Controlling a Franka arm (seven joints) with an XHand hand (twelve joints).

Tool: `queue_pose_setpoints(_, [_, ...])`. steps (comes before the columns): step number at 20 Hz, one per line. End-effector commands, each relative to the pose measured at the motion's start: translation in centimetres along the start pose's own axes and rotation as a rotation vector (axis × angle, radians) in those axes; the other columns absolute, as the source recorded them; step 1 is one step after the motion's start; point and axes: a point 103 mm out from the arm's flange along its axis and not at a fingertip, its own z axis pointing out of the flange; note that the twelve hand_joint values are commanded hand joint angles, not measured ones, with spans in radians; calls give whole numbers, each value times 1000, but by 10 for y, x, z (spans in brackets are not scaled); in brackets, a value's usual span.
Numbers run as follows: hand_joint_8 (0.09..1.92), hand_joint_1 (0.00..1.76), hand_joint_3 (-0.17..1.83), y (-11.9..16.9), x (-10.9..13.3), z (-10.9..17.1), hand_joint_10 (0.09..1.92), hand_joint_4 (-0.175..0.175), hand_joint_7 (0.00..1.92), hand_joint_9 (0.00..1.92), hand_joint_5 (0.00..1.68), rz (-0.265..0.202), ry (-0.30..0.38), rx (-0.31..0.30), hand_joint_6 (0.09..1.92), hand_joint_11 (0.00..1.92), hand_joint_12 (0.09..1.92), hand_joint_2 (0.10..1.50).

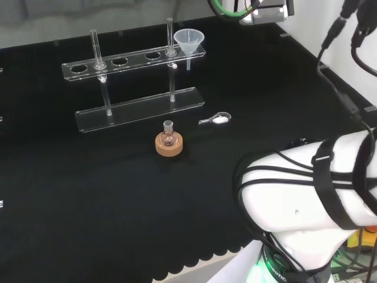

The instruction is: Pick up the funnel from the transparent funnel stand.

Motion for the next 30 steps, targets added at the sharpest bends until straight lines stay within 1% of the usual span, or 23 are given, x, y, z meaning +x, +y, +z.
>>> queue_pose_setpoints(1, [554,0,387,60,-24,24,649,14,32,235,271,12,-17,37,87,136,1352,1192])
queue_pose_setpoints(5, [553,0,372,98,-23,34,648,9,37,234,259,-4,-36,63,87,129,1354,1172])
queue_pose_setpoints(11, [552,39,345,140,-24,56,649,1,49,234,247,-12,-43,118,87,119,1364,1146])
queue_pose_setpoints(16, [594,103,309,165,-19,69,671,-3,101,238,232,-17,-44,142,87,75,1384,1097])
queue_pose_setpoints(20, [636,238,264,180,-14,77,703,-10,110,260,215,-29,-43,168,87,60,1406,1018])
queue_pose_setpoints(22, [687,318,243,188,-11,83,723,-12,123,286,215,-34,-33,193,87,70,1420,969])
queue_pose_setpoints(25, [710,385,223,200,-5,91,736,-15,99,302,206,-40,-37,226,87,92,1436,923])
queue_pose_setpoints(30, [675,413,211,217,2,106,749,-16,8,232,161,-45,-36,292,87,119,1475,885])
